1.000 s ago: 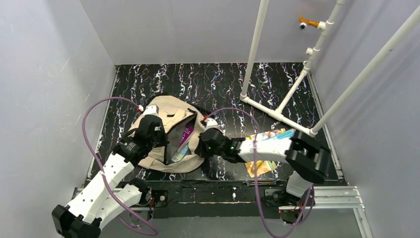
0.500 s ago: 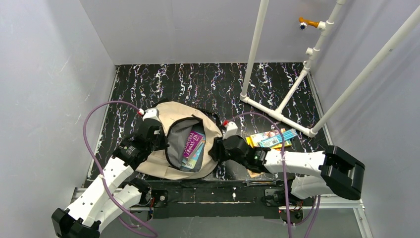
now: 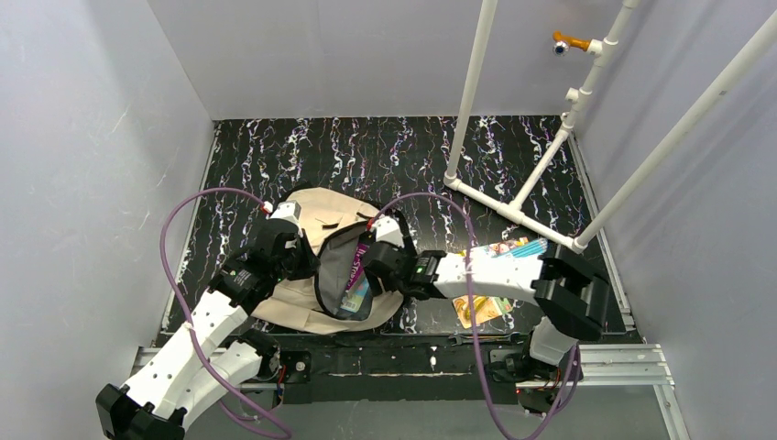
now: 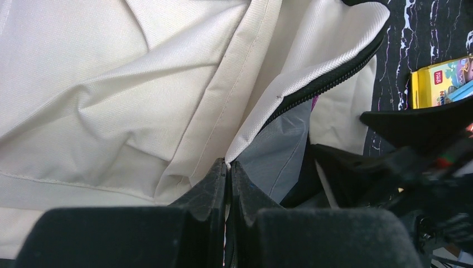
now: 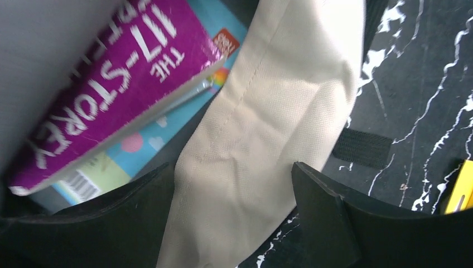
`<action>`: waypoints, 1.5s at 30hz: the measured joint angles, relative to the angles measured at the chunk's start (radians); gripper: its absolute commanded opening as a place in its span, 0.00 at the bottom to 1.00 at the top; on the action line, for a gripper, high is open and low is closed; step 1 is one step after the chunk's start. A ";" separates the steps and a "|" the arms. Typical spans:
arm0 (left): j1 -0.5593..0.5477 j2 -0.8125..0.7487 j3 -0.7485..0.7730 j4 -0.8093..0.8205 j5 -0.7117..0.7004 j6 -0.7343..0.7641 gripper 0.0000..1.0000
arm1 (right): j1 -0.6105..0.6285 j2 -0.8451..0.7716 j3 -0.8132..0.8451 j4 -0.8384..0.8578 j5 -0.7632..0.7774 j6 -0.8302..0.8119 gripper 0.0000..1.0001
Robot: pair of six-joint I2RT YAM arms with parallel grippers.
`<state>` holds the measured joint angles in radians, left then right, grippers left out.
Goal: Pack the student bag
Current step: Adjust the student bag at the center of the board.
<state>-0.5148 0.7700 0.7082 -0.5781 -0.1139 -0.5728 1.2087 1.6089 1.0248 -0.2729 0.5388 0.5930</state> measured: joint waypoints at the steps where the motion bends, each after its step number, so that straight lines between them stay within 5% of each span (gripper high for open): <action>1: 0.000 0.000 0.000 0.002 0.000 0.000 0.00 | 0.012 0.028 0.003 -0.013 0.004 -0.002 0.84; 5: 0.000 0.001 0.000 0.002 0.002 -0.003 0.00 | 0.042 0.148 0.085 -0.079 0.052 -0.014 0.69; 11: 0.000 0.001 -0.012 0.005 -0.005 -0.014 0.00 | 0.058 0.174 0.114 -0.122 0.167 0.030 0.01; 16: 0.000 -0.002 -0.043 0.023 -0.031 -0.037 0.00 | 0.056 -0.136 -0.184 0.108 0.160 0.075 0.01; 20: 0.000 -0.002 -0.076 0.040 -0.031 -0.049 0.00 | 0.053 -0.411 -0.498 0.467 0.136 0.103 0.23; 26: 0.000 0.000 -0.080 0.058 -0.008 -0.055 0.00 | -0.013 -0.389 -0.616 0.680 0.040 0.186 0.49; 30: 0.000 0.016 -0.081 0.089 0.082 -0.048 0.00 | -0.071 -0.401 -0.589 0.604 0.005 0.175 0.62; 35: -0.001 0.159 -0.083 0.151 0.249 -0.057 0.00 | -0.076 -0.352 -0.360 0.320 0.034 0.067 0.86; 45: -0.089 0.235 -0.123 0.242 0.378 -0.154 0.08 | -0.081 -0.211 -0.197 0.161 0.014 -0.124 0.90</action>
<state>-0.6033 1.0046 0.5854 -0.3359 0.2638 -0.7269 1.1278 1.3979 0.8276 -0.1120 0.5533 0.4694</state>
